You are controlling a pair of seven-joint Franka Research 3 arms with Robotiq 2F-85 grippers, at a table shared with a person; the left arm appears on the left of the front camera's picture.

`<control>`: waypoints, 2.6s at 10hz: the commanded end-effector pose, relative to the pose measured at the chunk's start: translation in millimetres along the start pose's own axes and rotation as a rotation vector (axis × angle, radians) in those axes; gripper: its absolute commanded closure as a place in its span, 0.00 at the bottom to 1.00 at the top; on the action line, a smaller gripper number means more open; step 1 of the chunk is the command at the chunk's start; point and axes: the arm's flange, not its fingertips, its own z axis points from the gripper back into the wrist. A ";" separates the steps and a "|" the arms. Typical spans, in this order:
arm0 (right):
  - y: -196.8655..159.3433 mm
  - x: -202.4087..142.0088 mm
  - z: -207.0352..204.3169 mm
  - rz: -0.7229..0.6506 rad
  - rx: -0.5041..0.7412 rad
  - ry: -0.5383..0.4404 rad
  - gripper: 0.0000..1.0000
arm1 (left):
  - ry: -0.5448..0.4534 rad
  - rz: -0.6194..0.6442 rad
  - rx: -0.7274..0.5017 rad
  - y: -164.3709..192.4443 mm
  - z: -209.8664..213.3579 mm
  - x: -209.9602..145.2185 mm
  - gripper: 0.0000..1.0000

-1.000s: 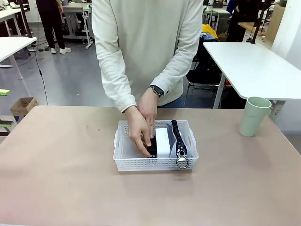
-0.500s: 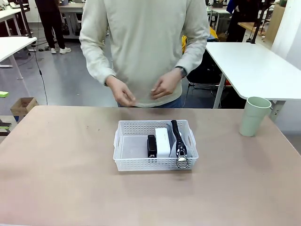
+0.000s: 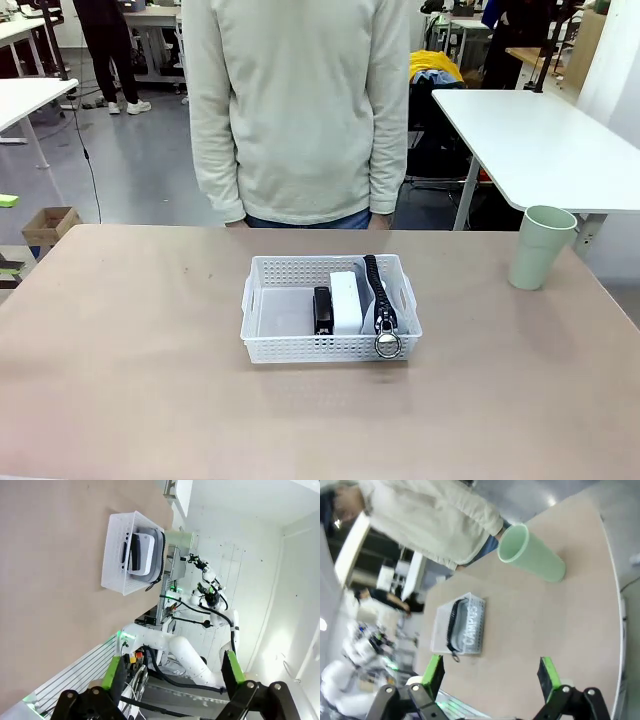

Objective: Efficiently arrange items inside the basket to fit them all.
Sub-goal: Pick up the Reusable plastic cup and place it inside the Organizing basket.

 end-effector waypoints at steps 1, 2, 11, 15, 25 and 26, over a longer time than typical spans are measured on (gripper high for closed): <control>-32.5 22.6 -41.5 0.451 -0.025 -0.036 0.00 | 0.001 -0.002 0.007 0.5 1.5 -2.2 0.00; -40.1 14.4 -59.8 0.639 -0.012 -0.100 0.00 | 0.001 -0.002 0.007 0.5 1.5 -2.2 0.00; -55.1 17.7 -95.6 0.738 -0.183 0.042 0.00 | 0.001 -0.002 0.007 0.5 1.5 -2.2 0.00; -113.8 10.0 -178.4 0.924 -0.042 0.044 0.00 | 0.001 -0.002 0.007 0.5 1.5 -2.2 0.00; -161.7 21.3 -240.6 0.915 0.018 0.073 0.00 | 0.001 -0.002 0.007 0.5 1.5 -2.2 0.00; -169.5 24.1 -242.2 0.903 0.010 0.069 0.00 | 0.001 -0.002 0.007 0.5 1.5 -2.2 0.00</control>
